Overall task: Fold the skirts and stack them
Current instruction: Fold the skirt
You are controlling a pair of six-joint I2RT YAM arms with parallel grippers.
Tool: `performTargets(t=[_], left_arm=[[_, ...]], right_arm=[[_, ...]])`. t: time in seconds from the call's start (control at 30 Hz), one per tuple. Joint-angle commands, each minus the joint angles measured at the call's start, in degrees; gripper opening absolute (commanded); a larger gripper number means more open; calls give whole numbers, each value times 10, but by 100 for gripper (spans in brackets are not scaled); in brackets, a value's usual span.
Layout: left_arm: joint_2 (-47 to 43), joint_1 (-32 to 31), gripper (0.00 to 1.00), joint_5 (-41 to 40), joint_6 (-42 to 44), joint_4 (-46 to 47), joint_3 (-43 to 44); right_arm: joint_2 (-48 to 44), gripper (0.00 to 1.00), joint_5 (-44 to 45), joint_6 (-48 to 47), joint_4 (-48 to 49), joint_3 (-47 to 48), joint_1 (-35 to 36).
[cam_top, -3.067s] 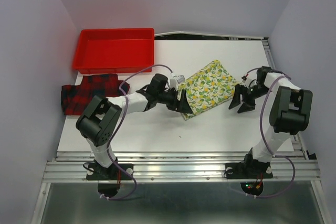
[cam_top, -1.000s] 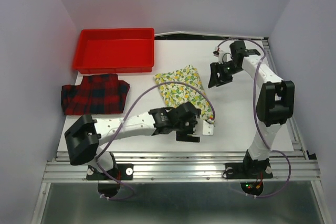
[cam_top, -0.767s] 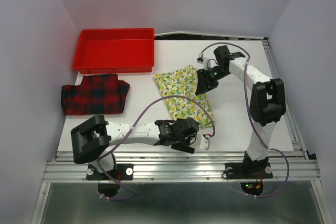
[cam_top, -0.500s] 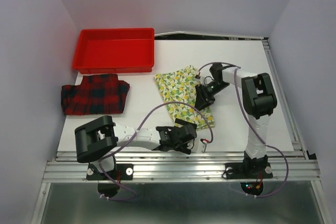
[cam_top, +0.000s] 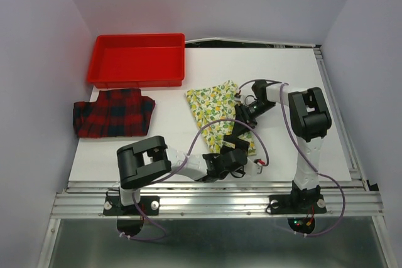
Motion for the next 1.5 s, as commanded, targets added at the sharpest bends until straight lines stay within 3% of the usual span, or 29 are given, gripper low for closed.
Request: performTargets(t=[0.0, 0.07, 0.13, 0.17, 0.27, 0.3, 0.43, 0.73, 0.8, 0.9, 1.1, 1.17, 1.47], left_arm=[[44, -3, 92, 16, -32, -28, 8], [45, -3, 84, 14, -36, -37, 12], [35, -3, 67, 21, -48, -60, 12], [28, -3, 51, 25, -54, -71, 12], [-2, -3, 33, 55, -88, -136, 18], [-10, -3, 23, 72, -98, -166, 22], [-55, -4, 8, 122, -132, -223, 24], [-78, -5, 5, 154, -195, -285, 49], [-82, -5, 5, 159, -201, -292, 54], [-91, -4, 5, 166, -212, -301, 62], [-105, -2, 7, 175, -224, -303, 59], [-108, -1, 9, 175, -224, -302, 58], [-133, 7, 19, 203, -233, -327, 72]], right_arm=[[21, 46, 90, -19, 39, -27, 3], [20, 46, 90, -19, 39, -30, 3], [18, 45, 93, -19, 40, -33, 3], [14, 45, 94, -20, 40, -35, 3], [-1, 45, 93, -22, 38, -42, 3], [-8, 46, 93, -27, 35, -42, 3], [-52, 52, 70, -60, -13, 5, 3], [-49, 57, 29, -17, -36, 227, 3], [-50, 57, -30, 42, -7, 215, 3], [-59, 56, -110, 130, 138, 133, 15], [-24, 49, -194, 217, 245, 43, 87], [-17, 49, -205, 230, 303, 23, 105], [68, 46, -147, 231, 376, -36, 143]])
